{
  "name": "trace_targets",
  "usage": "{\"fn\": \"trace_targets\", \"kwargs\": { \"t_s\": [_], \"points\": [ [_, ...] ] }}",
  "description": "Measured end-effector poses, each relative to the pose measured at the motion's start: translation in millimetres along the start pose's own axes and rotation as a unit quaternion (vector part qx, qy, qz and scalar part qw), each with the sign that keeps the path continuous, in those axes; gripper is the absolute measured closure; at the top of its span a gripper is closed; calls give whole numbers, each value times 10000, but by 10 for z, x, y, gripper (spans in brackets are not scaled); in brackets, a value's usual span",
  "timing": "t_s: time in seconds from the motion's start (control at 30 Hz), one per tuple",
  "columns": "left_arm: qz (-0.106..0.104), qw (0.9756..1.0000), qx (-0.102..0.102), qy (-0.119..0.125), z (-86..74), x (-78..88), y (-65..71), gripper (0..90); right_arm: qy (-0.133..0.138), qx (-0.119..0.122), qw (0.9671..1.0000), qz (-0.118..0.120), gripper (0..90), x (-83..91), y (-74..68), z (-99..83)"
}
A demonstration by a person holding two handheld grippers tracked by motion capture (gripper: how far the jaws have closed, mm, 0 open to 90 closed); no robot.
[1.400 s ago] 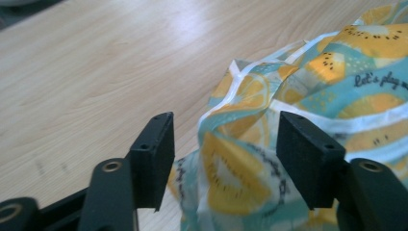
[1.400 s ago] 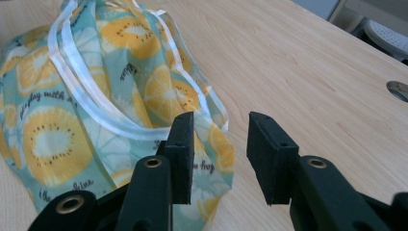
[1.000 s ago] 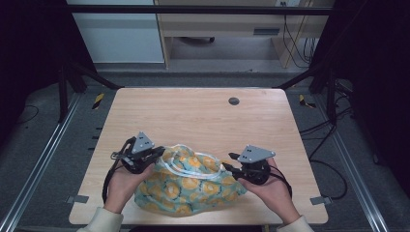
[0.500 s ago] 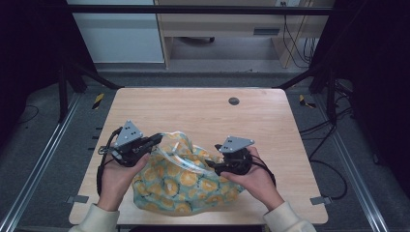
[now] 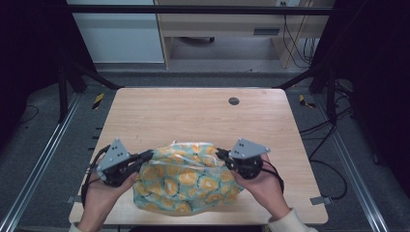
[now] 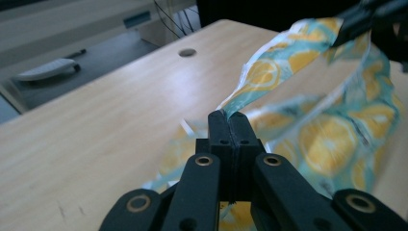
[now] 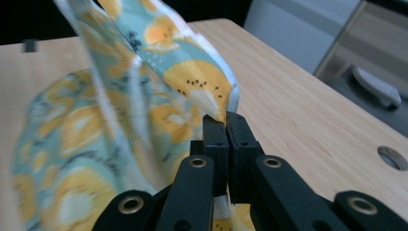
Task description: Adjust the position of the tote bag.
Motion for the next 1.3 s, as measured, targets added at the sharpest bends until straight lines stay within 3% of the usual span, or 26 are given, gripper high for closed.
{"fn": "trace_targets", "kwargs": {
  "t_s": [0.2,0.23,0.27,0.33,0.37,0.4,0.5,0.57,0.6,0.7,0.73,0.77,0.87,0.93,0.97,1.0,1.1,1.3],
  "points": [
    [-293,9987,-263,-328,-526,47,258,900,-40,265,9994,221,881,110,-416,-248],
    [-293,9987,-263,-328,-526,47,258,900,-82,291,9992,268,881,98,-469,-303],
    [-422,9967,-418,-552,-680,24,326,900,-110,330,9990,268,879,84,-526,-364],
    [-481,9932,-658,-832,-827,-14,367,900,-116,324,9987,383,874,52,-602,-451],
    [-454,9924,-686,-912,-887,-42,366,900,-137,311,9985,426,870,30,-637,-510],
    [-464,9916,-661,-1008,-940,-75,363,900,-214,283,9981,506,871,1,-672,-579],
    [-358,9868,-884,-1310,-1044,-169,334,900,-732,293,9944,704,875,-109,-782,-799],
    [-306,9863,-884,-1357,-1057,-192,318,899,-846,274,9934,730,875,-132,-797,-841],
    [-243,9862,-870,-1390,-1060,-224,291,898,-1026,177,9908,860,853,-193,-814,-909],
    [-195,9846,-933,-1467,-1076,-244,279,898,-1011,186,9907,889,781,-199,-819,-881],
    [-186,9822,-1019,-1568,-1106,-231,272,898,-884,179,9916,922,648,-169,-828,-793],
    [-186,9822,-1019,-1568,-1106,-231,272,898,-884,179,9916,922,648,-169,-828,-793],
    [-300,9807,-999,-1655,-1149,-200,278,888,-733,210,9932,880,477,-63,-787,-592],
    [-361,9783,-1084,-1729,-1163,-195,299,891,-634,208,9942,847,464,-16,-733,-482],
    [-361,9783,-1084,-1729,-1163,-195,299,893,-619,206,9944,827,460,-2,-692,-423],
    [-428,9759,-1194,-1775,-1173,-184,320,893,-581,218,9952,761,459,9,-628,-342],
    [-543,9745,-1260,-1777,-1185,-161,345,889,-465,256,9956,767,464,4,-507,-161],
    [-432,9748,-1231,-1807,-1200,-159,293,882,-278,99,9961,830,460,-9,-317,127]
  ]
}}
Point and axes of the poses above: each handheld gripper's, and its own axes: x roughly backward along the jaws, z roughly out of its top, y roughly to its right, the point moved 6 cm from there along -x, roughly forward along the jaws, and after that the axes turned 14 degrees about z, right-handed, at the moved point
